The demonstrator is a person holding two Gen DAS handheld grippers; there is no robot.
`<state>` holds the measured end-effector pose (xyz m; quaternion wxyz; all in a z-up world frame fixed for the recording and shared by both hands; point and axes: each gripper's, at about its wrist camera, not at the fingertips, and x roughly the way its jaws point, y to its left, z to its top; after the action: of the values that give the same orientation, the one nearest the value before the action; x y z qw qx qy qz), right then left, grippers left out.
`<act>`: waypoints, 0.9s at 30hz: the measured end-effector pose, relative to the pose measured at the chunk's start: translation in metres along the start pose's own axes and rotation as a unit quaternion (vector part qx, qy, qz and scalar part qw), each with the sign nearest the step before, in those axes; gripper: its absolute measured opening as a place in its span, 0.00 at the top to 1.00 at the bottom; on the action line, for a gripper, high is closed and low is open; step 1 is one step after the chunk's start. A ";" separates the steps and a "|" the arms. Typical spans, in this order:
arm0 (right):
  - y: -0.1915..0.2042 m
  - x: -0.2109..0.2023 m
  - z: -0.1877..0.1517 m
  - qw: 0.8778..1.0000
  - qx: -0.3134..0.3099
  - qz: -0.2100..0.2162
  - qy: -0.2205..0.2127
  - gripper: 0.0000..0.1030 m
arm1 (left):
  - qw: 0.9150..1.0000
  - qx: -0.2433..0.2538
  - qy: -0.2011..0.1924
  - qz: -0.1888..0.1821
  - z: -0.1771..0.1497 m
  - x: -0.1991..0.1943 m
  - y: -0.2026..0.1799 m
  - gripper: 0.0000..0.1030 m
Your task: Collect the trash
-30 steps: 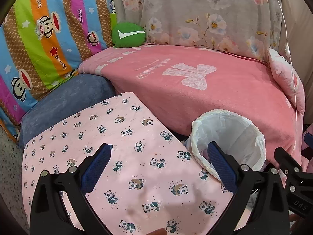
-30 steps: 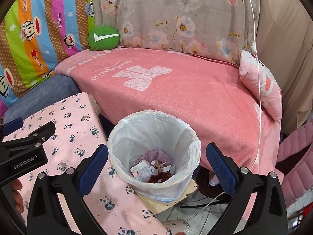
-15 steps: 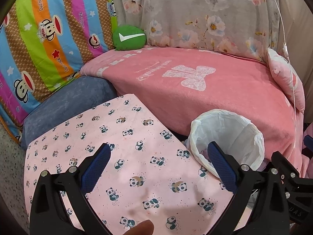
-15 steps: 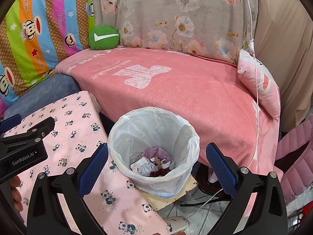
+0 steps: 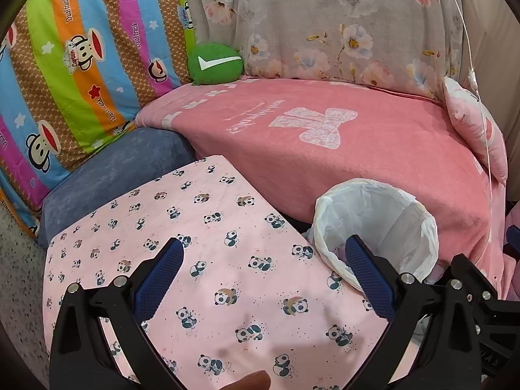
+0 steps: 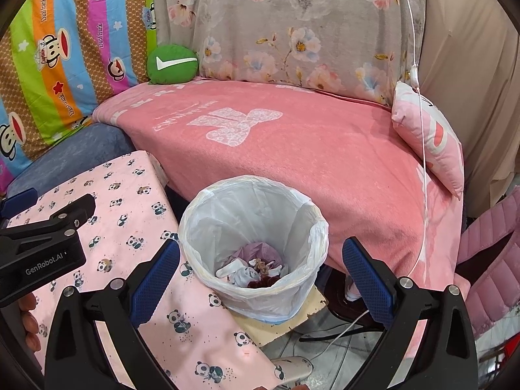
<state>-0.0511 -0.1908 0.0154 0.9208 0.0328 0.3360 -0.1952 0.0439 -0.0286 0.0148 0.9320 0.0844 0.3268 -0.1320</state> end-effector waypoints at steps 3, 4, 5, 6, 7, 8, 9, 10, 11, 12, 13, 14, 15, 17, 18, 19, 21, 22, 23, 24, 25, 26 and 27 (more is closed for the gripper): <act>0.000 0.000 -0.001 1.000 0.001 0.000 0.000 0.04 | 1.000 -0.003 0.001 0.003 -0.002 -0.002 -0.001 0.07; 0.000 0.000 -0.001 1.000 0.001 0.001 0.000 0.04 | 1.000 -0.003 0.001 0.004 -0.002 -0.003 -0.001 0.07; -0.001 -0.001 -0.002 1.000 0.002 0.001 0.000 0.04 | 1.000 -0.003 0.001 0.004 -0.003 -0.003 -0.001 0.07; -0.002 -0.002 -0.004 1.000 0.002 0.000 0.000 0.04 | 1.000 -0.003 0.000 0.005 -0.003 -0.004 -0.003 0.07; -0.002 -0.001 -0.004 1.000 0.003 0.001 0.000 0.04 | 1.000 -0.002 0.001 0.005 -0.003 -0.004 -0.003 0.07; -0.002 -0.002 -0.006 1.000 0.004 0.001 0.001 0.04 | 1.000 -0.001 0.001 0.005 -0.003 -0.004 -0.003 0.07; -0.002 -0.003 -0.007 1.000 0.002 0.001 0.002 0.04 | 1.000 -0.001 0.002 0.005 -0.004 -0.004 -0.004 0.07; -0.002 -0.005 -0.008 1.000 0.001 0.001 0.001 0.04 | 1.000 0.000 0.002 0.005 -0.003 -0.004 -0.004 0.07; -0.003 -0.005 -0.009 1.000 0.002 0.000 0.001 0.04 | 1.000 0.000 0.003 0.004 -0.003 -0.004 -0.005 0.07; -0.003 -0.006 -0.010 1.000 0.002 0.001 0.002 0.04 | 1.000 0.000 0.003 0.004 -0.003 -0.004 -0.005 0.07; -0.003 -0.007 -0.011 1.000 0.001 0.001 0.002 0.04 | 1.000 0.000 0.004 0.003 -0.004 -0.004 -0.005 0.07; -0.003 -0.007 -0.012 1.000 0.001 0.001 0.002 0.04 | 1.000 0.000 0.005 0.002 -0.004 -0.004 -0.006 0.07; -0.002 -0.007 -0.011 1.000 0.001 0.001 0.002 0.04 | 1.000 0.001 0.005 0.001 -0.004 -0.004 -0.006 0.07; -0.002 -0.007 -0.011 1.000 0.002 0.000 0.003 0.04 | 1.000 0.003 0.005 0.001 -0.005 -0.004 -0.007 0.07; -0.002 -0.006 -0.011 1.000 0.001 0.000 0.003 0.04 | 1.000 0.003 0.005 0.001 -0.005 -0.004 -0.008 0.07; -0.003 -0.008 -0.012 1.000 0.002 -0.001 0.004 0.04 | 1.000 0.004 0.005 0.001 -0.005 -0.004 -0.009 0.07; -0.002 -0.007 -0.012 1.000 0.002 -0.001 0.004 0.04 | 1.000 0.005 0.005 0.001 -0.006 -0.004 -0.010 0.07; -0.002 -0.007 -0.012 1.000 0.003 -0.001 0.005 0.04 | 1.000 0.006 0.005 0.001 -0.006 -0.004 -0.010 0.07; -0.003 -0.007 -0.013 1.000 0.003 -0.003 0.005 0.04 | 1.000 0.005 0.004 0.002 -0.006 -0.004 -0.010 0.07; -0.002 -0.006 -0.013 1.000 0.003 -0.003 0.005 0.04 | 1.000 0.004 0.003 0.002 -0.006 -0.005 -0.010 0.07; -0.003 -0.006 -0.013 1.000 0.003 -0.003 0.006 0.04 | 1.000 0.003 0.002 0.003 -0.006 -0.005 -0.010 0.07; -0.003 -0.006 -0.013 1.000 0.004 -0.003 0.006 0.04 | 1.000 0.002 0.002 0.005 -0.007 -0.005 -0.010 0.07; -0.003 -0.007 -0.014 1.000 0.004 -0.004 0.006 0.04 | 1.000 0.003 0.000 0.005 -0.007 -0.005 -0.010 0.07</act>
<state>-0.0654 -0.1890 0.0090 0.9179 0.0363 0.3407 -0.2001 0.0326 -0.0358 0.0116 0.9323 0.0888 0.3264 -0.1279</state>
